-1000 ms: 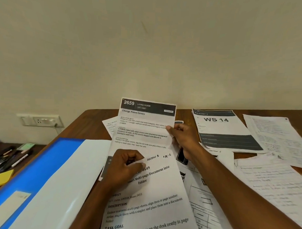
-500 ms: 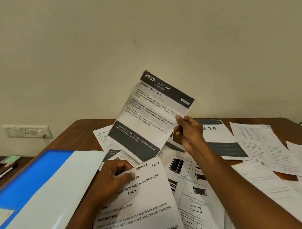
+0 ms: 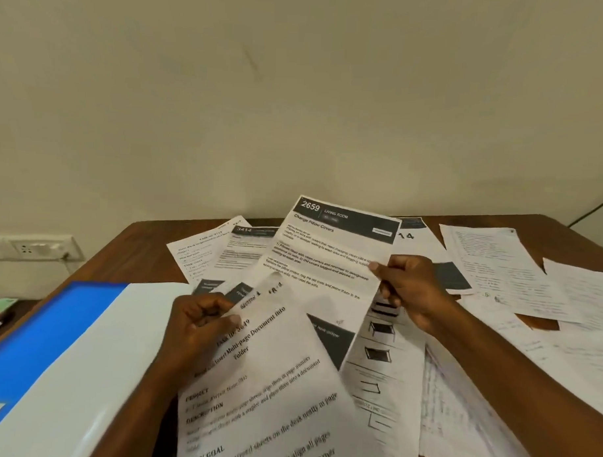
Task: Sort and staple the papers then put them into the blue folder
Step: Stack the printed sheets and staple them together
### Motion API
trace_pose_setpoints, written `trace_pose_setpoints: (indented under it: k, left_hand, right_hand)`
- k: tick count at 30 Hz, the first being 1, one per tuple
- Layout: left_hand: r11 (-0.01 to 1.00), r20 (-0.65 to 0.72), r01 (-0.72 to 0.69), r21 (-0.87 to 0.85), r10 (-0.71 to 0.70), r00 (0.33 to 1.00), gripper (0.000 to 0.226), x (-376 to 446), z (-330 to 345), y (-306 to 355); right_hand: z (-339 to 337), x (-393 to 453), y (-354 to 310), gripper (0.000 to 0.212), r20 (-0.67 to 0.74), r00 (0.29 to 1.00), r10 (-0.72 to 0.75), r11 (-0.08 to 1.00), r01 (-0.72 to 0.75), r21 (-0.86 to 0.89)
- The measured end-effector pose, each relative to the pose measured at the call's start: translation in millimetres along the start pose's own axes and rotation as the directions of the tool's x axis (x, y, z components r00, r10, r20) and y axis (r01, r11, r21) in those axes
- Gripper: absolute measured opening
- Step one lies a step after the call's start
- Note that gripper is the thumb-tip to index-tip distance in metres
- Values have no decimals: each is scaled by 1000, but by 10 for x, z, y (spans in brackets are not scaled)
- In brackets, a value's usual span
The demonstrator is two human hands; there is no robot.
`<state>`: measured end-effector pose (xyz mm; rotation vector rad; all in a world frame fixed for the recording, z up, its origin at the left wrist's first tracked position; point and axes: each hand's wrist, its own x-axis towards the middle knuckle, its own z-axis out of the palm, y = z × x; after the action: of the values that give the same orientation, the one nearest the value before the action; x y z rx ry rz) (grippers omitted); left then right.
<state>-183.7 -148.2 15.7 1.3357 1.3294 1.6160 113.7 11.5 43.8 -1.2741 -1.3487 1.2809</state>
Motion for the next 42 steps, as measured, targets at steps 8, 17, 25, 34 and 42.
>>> trace_pose_setpoints:
  k: [8,17,25,34,42]
  left_hand:
    - [994,-73,-2,-105,-6,997,2,27,-114,-110]
    - [988,109,7,151,-23,994,16,-15,14,-195]
    - [953,165,29,303,-83,983,60,-47,22,-70]
    - [971,138,20,240,-54,989,61,33,3,-165]
    - [955,194,35,294,-96,976,7,13,-31,-73]
  right_hand:
    - [-577,-127,203,18,157,981,118,951,-66,-301]
    - [-630,-399,246,17,606,759,238,913,37,-406]
    - [-633,-404,242,19,660,715,231,964,-75,-257]
    - [-616,-393,221,18,645,731,224,962,-58,-268]
    - [-665,-418,-21,31,464,823,326,792,30,-610]
